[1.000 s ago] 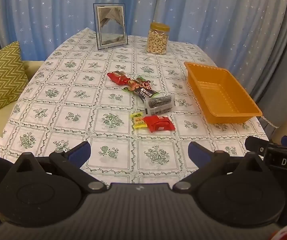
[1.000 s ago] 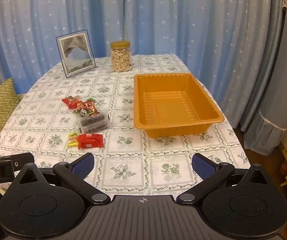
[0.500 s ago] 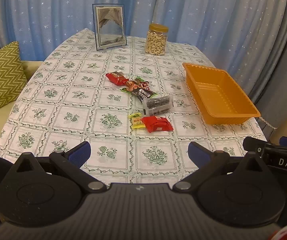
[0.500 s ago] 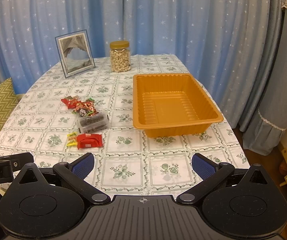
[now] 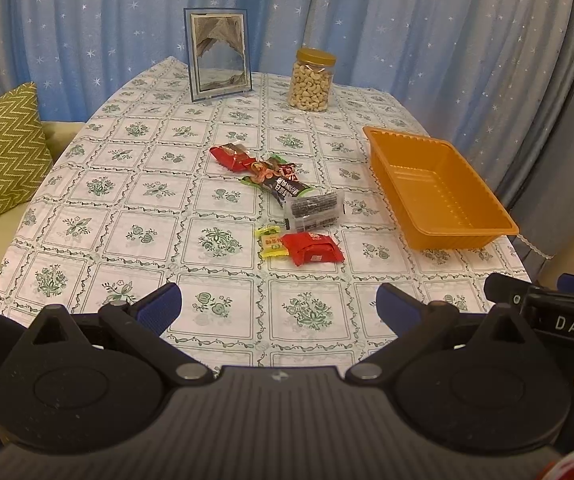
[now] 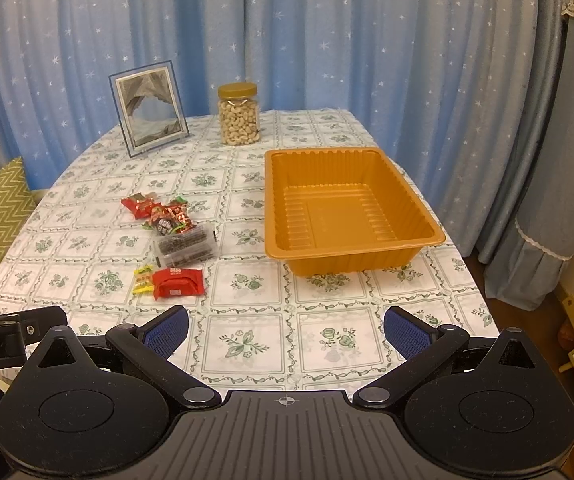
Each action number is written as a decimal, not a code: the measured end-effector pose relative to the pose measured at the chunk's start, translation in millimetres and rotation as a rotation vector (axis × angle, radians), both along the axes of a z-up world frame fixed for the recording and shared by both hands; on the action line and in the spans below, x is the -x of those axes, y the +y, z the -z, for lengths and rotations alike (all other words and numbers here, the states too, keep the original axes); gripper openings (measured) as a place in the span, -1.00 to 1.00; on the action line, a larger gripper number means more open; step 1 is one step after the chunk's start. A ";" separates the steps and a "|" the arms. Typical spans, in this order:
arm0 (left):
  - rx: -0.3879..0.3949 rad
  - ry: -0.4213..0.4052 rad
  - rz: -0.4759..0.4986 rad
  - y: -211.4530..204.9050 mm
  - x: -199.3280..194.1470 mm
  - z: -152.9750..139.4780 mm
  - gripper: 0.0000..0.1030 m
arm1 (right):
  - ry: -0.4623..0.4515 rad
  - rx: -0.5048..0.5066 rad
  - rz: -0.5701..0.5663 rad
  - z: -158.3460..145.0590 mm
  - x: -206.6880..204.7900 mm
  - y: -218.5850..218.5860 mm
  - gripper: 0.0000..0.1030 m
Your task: Organize snacks
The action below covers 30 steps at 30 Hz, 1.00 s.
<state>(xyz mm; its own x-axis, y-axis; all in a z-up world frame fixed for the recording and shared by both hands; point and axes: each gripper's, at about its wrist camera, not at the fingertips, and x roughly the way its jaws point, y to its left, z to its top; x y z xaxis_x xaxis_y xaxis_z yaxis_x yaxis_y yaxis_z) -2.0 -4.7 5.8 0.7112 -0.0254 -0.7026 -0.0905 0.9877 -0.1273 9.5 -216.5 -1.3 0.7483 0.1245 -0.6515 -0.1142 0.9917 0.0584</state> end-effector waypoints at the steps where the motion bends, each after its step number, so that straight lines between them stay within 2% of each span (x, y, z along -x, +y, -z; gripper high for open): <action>1: 0.001 -0.001 0.000 0.9 0.2 0.6 1.00 | -0.001 0.000 0.000 0.0 0.1 0.6 1.00; 30: 0.015 -0.002 0.001 3.1 0.5 1.7 1.00 | -0.001 0.000 0.005 -0.8 -0.9 -2.8 1.00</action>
<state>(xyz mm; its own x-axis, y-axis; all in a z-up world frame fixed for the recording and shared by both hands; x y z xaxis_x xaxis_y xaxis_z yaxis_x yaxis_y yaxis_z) -2.6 -1.6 4.1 0.7123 -0.0368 -0.7009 -0.0895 0.9857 -0.1427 10.4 -219.3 -0.5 0.7495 0.1206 -0.6509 -0.1088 0.9923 0.0585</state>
